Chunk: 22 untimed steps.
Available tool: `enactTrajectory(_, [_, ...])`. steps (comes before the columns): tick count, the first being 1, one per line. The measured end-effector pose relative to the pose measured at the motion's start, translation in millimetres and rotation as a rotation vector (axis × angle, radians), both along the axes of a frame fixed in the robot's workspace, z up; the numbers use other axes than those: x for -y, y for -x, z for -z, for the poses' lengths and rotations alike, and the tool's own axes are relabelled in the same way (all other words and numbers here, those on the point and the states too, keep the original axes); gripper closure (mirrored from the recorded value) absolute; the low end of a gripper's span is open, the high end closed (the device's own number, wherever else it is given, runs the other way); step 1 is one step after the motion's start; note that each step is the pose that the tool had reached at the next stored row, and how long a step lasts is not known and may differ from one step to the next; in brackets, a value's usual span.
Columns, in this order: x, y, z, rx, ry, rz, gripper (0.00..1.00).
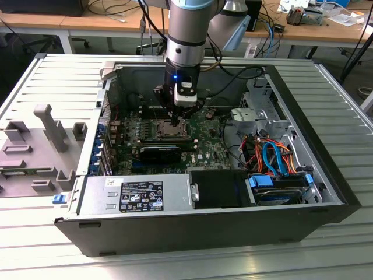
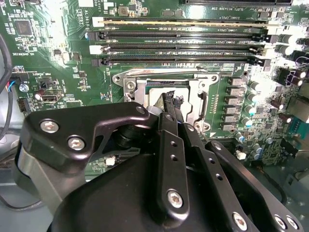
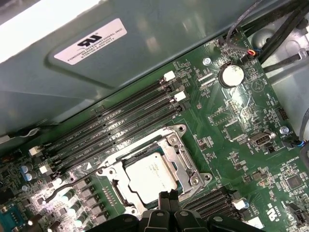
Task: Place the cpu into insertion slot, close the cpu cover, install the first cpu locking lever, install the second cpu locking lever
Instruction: 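Install the first cpu locking lever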
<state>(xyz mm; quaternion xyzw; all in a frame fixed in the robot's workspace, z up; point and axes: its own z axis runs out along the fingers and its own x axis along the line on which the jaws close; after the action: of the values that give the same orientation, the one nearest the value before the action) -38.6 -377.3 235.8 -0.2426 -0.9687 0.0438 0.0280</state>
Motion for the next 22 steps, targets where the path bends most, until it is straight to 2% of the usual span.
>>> enactTrajectory(22, [0.0,0.0,0.0,0.0,0.0,-0.019,0.89])
